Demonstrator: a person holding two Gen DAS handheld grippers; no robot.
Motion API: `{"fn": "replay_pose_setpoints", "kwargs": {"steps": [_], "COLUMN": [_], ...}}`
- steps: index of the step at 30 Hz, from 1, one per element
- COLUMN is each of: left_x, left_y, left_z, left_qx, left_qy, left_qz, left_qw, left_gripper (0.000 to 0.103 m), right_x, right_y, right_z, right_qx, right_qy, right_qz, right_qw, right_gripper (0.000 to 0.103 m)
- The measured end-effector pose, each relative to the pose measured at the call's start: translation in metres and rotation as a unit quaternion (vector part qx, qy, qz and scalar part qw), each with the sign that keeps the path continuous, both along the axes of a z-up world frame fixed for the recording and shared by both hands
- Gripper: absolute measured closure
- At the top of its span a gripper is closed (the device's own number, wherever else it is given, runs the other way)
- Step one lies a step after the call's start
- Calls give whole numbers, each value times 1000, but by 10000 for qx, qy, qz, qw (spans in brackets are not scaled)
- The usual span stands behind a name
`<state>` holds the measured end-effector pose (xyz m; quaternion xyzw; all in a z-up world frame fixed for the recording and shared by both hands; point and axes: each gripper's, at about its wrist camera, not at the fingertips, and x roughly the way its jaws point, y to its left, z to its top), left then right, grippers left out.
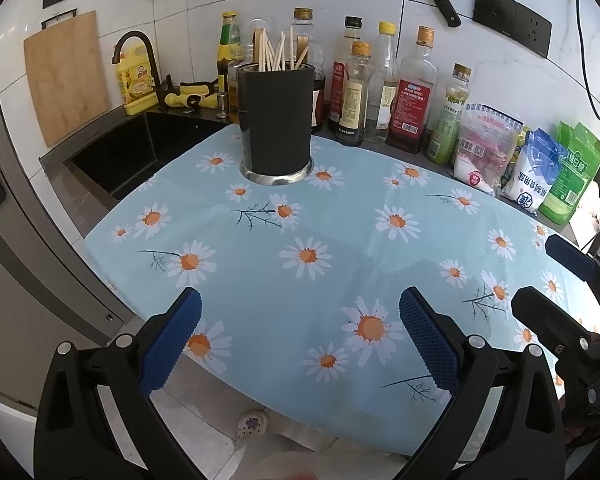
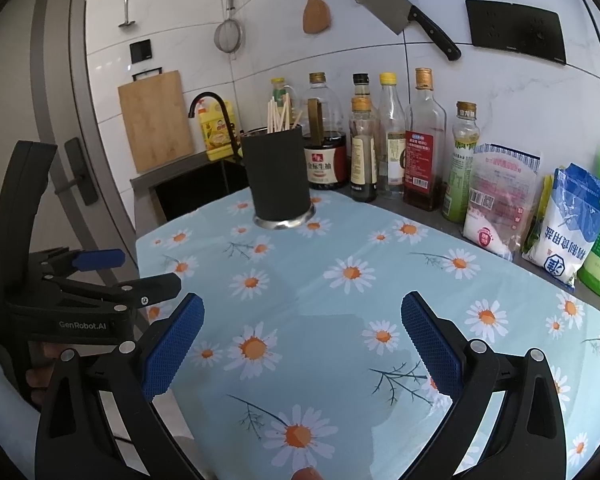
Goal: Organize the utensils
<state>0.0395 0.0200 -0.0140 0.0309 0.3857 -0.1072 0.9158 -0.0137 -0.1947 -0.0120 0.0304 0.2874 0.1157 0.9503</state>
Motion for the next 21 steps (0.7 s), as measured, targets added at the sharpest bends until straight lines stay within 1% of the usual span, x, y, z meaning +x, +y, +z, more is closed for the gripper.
{"fn": "replay_pose_setpoints", "kwargs": {"steps": [4, 21], "left_x": [-3, -6], "left_y": [0, -3], "left_z": [3, 6], "left_qx": [28, 76], "left_qy": [-125, -175], "left_qz": [34, 27], "left_qw": [9999, 9998], "left_gripper": [6, 6], "right_x": [-1, -3], "right_y": [-1, -2], "right_z": [0, 2], "right_qx": [-24, -10], "right_qy": [-18, -40], "right_qz": [-19, -13], "right_qw": [10000, 10000], "right_gripper": [8, 8]}}
